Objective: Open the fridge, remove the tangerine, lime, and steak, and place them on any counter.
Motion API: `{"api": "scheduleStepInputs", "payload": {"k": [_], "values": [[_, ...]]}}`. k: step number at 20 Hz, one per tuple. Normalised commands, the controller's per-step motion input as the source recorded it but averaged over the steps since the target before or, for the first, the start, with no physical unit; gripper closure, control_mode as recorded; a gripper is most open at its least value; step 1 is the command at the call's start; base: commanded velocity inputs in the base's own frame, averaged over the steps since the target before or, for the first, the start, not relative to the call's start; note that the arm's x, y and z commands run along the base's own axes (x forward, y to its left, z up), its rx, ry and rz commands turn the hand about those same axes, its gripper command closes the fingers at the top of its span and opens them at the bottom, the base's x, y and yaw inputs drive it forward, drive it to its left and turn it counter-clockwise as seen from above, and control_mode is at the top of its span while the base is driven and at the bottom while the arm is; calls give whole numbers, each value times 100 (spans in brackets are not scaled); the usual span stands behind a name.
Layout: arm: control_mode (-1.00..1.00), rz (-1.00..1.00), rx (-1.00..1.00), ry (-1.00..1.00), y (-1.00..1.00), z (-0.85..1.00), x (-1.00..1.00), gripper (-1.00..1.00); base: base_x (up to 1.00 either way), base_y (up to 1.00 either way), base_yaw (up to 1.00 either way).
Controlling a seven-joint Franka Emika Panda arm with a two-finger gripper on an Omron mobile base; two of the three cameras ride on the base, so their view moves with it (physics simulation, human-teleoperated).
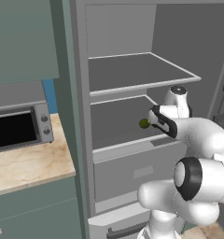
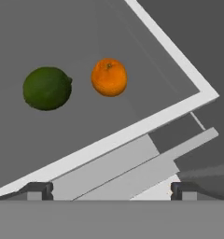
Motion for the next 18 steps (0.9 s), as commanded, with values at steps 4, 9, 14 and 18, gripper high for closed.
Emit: {"api": "scheduleStepInputs", "payload": {"k": [4, 9, 14, 18], "values": [[-100, 7, 0, 0, -13, -37, 43, -100, 0, 0, 0], [-100, 8, 1, 4, -6, -20, 29, -100, 0, 0, 0], [-100, 4, 0, 6, -23, -13, 52, -100, 0, 0, 0], [-100, 1, 0, 0, -18, -30, 39, -100, 0, 0, 0]]}}
